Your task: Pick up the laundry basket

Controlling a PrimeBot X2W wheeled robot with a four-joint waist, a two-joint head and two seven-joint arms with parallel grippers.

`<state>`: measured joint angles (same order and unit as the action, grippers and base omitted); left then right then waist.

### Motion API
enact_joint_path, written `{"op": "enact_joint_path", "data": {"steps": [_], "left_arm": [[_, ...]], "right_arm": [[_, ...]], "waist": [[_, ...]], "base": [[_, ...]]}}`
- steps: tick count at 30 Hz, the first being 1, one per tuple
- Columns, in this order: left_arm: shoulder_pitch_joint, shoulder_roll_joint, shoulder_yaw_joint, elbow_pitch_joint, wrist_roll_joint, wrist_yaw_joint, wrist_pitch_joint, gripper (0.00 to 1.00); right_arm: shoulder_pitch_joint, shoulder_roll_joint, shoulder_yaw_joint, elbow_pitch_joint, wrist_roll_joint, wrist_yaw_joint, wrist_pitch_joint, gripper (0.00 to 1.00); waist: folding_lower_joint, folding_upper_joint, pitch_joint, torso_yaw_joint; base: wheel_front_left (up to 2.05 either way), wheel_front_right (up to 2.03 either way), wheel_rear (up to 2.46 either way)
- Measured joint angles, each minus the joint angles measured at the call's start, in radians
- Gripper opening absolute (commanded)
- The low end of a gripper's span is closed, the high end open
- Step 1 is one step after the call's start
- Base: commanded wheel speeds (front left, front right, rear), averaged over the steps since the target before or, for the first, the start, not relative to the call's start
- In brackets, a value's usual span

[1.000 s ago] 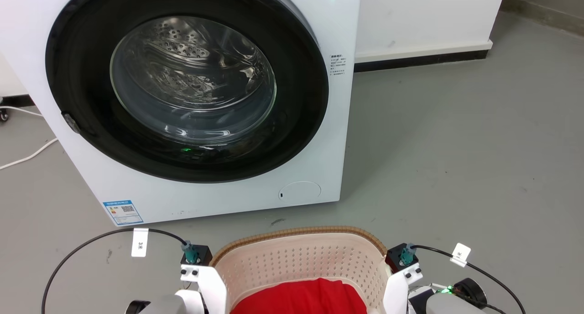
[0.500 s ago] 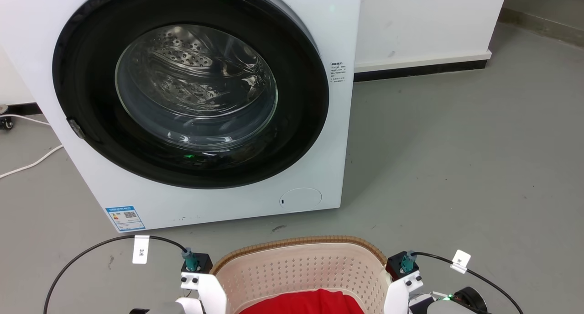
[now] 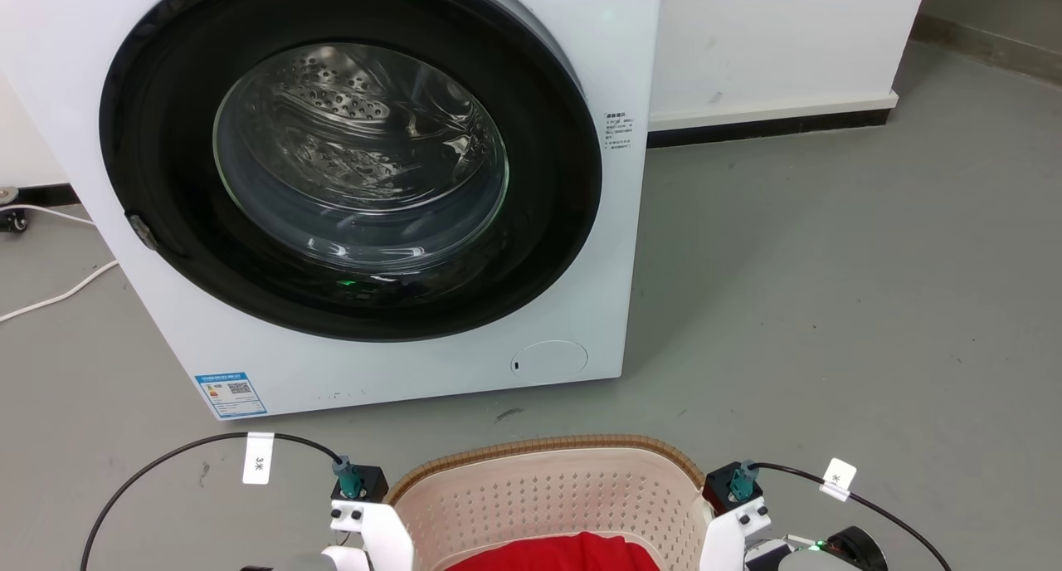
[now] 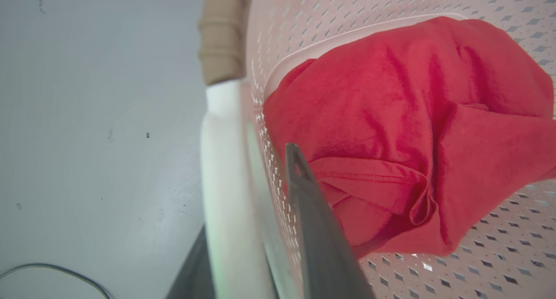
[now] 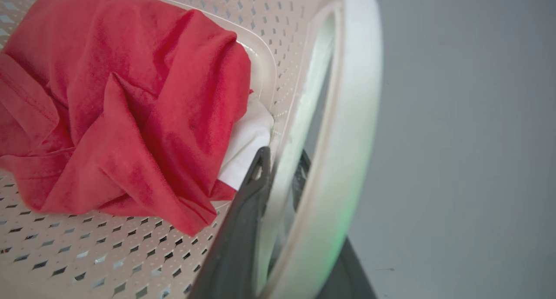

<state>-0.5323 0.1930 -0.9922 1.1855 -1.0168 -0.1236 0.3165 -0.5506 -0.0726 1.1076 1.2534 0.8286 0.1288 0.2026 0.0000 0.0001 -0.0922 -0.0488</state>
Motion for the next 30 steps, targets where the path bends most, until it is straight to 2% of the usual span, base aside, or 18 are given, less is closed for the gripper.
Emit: {"op": "enact_joint_path", "data": {"steps": [30], "left_arm": [[-0.017, 0.004, -0.082, 0.016, -0.062, 0.000, -0.027, 0.00]], "right_arm": [[-0.013, -0.001, 0.094, 0.012, 0.077, 0.000, -0.028, 0.00]], "waist": [[0.0000, 0.0000, 0.004, -0.002]], "base": [[0.00, 0.00, 0.00]]}}
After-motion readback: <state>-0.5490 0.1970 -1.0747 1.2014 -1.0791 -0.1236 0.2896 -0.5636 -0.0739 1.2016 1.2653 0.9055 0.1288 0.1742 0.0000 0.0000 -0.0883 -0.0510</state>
